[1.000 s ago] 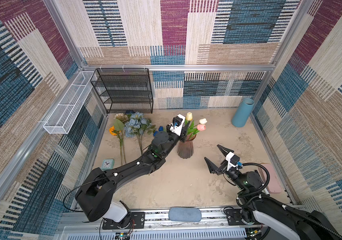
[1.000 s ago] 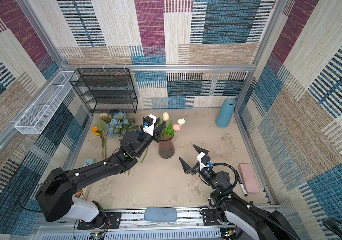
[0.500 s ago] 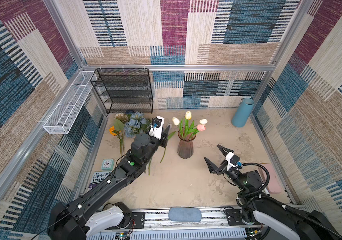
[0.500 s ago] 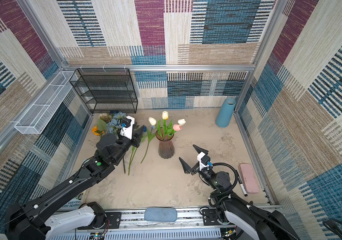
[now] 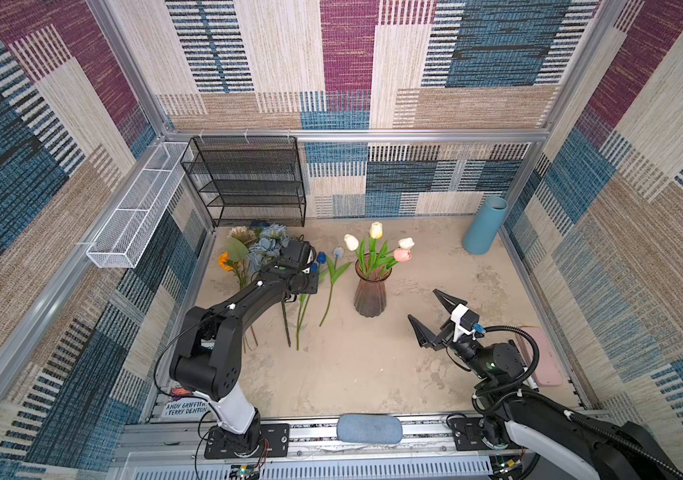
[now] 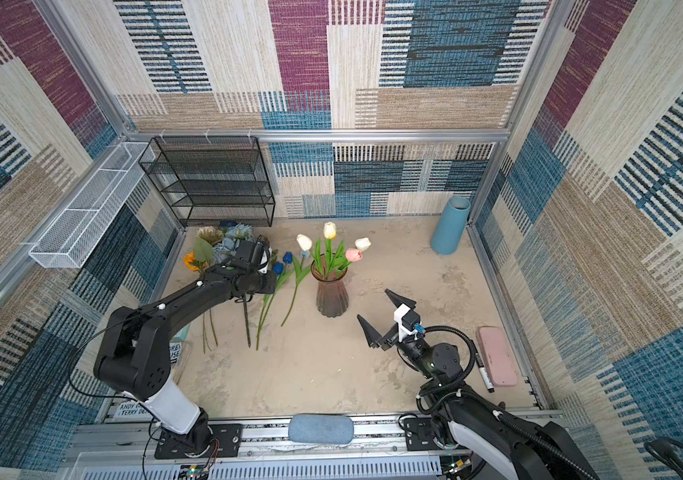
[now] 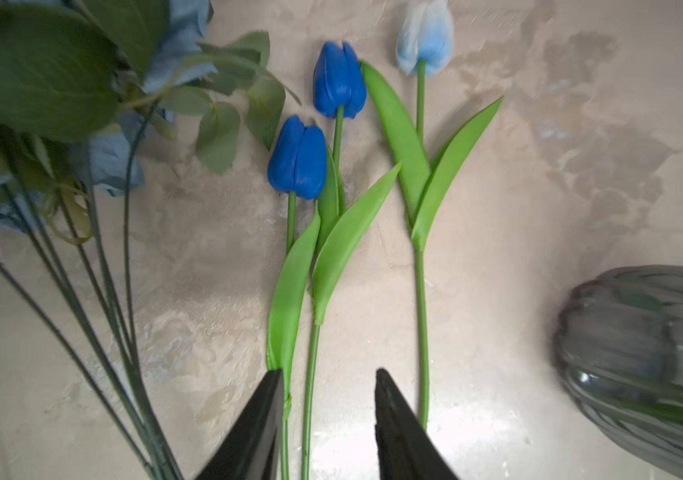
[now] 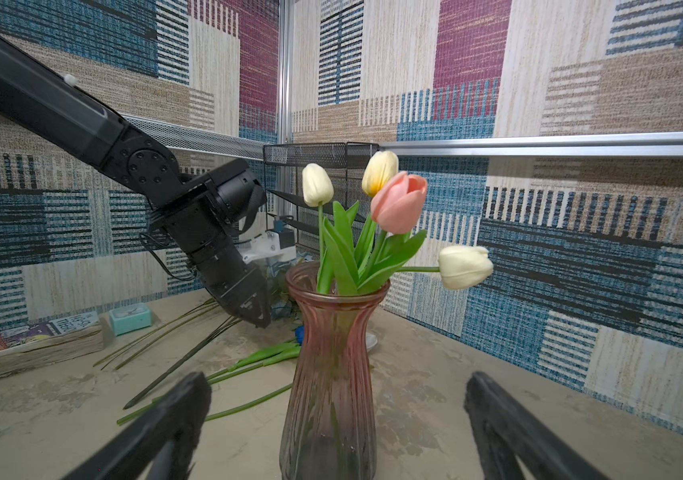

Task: Arrange the flowers into the vase
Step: 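Move the open left gripper back down to the blue tulips, then close the left gripper on a blue tulip stem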

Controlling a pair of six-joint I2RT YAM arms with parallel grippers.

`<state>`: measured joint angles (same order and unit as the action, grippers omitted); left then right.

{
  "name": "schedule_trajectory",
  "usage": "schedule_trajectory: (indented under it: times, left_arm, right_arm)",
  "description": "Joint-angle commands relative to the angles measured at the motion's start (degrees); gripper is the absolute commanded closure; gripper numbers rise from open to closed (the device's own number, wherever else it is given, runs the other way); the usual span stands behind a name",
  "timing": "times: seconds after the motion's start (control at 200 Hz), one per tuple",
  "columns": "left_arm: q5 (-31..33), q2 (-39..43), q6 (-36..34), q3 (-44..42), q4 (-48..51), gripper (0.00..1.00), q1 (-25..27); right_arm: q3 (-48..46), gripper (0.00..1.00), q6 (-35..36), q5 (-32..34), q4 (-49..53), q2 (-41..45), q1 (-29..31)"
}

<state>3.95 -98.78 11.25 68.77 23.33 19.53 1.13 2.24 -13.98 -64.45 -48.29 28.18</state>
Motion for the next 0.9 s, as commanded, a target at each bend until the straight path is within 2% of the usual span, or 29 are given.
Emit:
schedule_trajectory:
  times: [0.0,0.14,0.591,0.896]
  left_arm:
    - [1.8,-3.54,1.16,3.32,7.08,0.6,-0.1]
    - [3.33,-7.22,0.73,6.71,11.32,0.62,-0.19]
    - [4.23,-12.11,-0.55,7.3,12.05,0.64,-1.33]
    - [2.09,-13.93,-0.61,7.12,12.57,0.69,-1.56]
  right_arm:
    - [0.37,0.01,-0.31,-0.35,-0.92,0.28,0.03]
    - [0.36,0.01,-0.13,-0.08,-0.76,0.22,0.03]
    - [0.37,0.01,-0.13,-0.09,-0.6,0.57,0.03]
    - [0.36,0.01,-0.13,0.1,-0.68,0.47,0.03]
